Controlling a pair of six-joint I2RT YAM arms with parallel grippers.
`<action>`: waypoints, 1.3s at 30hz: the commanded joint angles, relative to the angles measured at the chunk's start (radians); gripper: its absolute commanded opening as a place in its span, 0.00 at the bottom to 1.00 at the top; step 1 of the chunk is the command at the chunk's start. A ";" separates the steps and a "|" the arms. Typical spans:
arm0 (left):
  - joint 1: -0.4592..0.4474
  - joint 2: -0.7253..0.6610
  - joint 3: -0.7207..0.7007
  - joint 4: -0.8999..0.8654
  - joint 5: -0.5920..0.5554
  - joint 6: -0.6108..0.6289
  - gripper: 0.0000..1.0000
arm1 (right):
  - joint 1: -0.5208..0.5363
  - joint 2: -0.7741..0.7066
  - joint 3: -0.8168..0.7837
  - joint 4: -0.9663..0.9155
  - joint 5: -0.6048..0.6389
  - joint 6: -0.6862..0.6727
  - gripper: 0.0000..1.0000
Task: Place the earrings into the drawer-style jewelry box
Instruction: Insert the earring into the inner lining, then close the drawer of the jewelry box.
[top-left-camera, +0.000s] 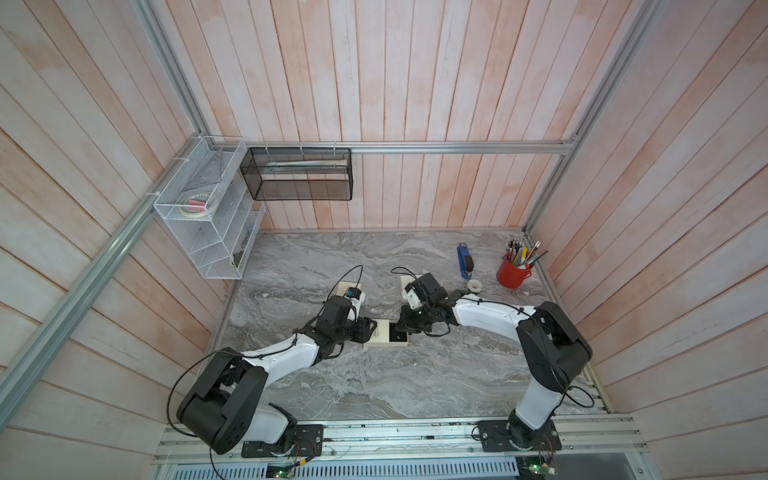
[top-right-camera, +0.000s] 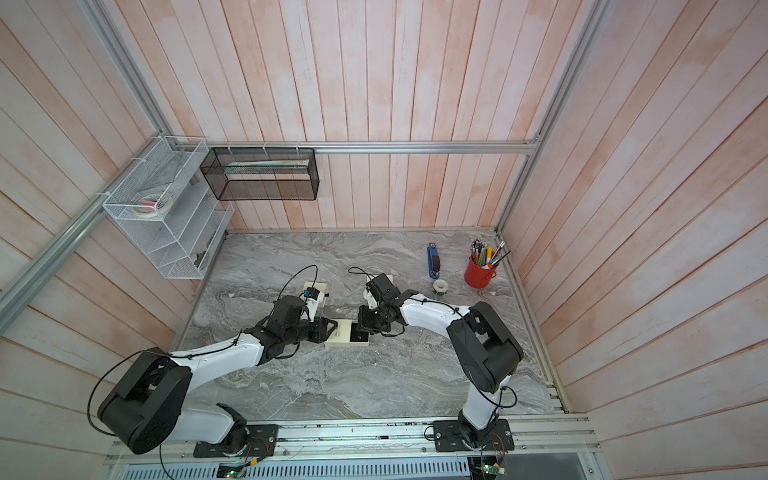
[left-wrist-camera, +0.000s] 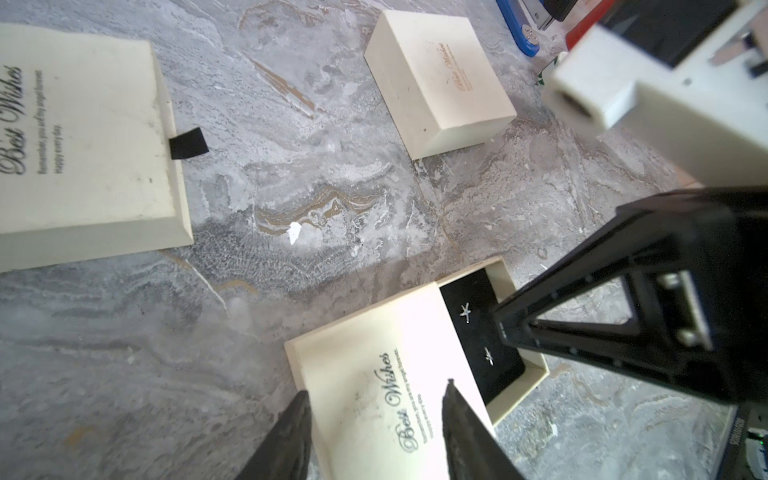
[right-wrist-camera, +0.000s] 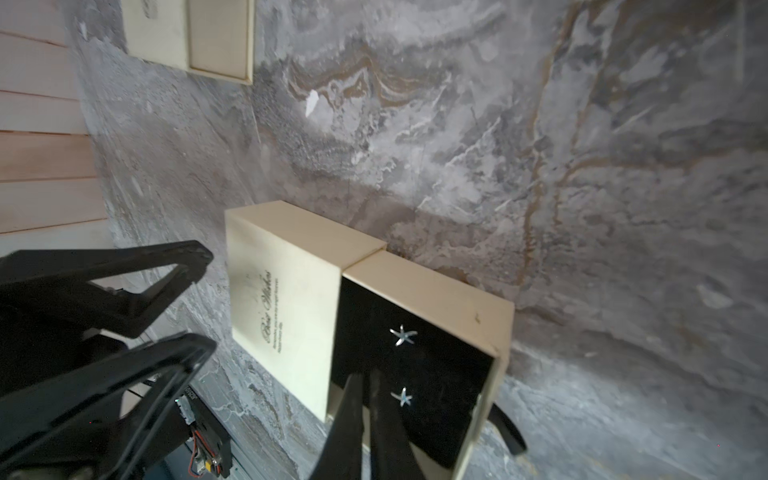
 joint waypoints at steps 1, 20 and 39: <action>0.016 -0.016 -0.015 0.017 0.025 0.023 0.52 | 0.013 0.029 0.023 -0.043 -0.007 -0.013 0.06; 0.036 -0.050 -0.016 -0.016 -0.012 0.034 0.52 | 0.021 0.071 0.045 -0.100 0.036 -0.025 0.05; 0.084 -0.040 -0.060 0.048 0.173 -0.096 0.64 | -0.011 -0.106 -0.086 -0.143 0.271 -0.022 0.10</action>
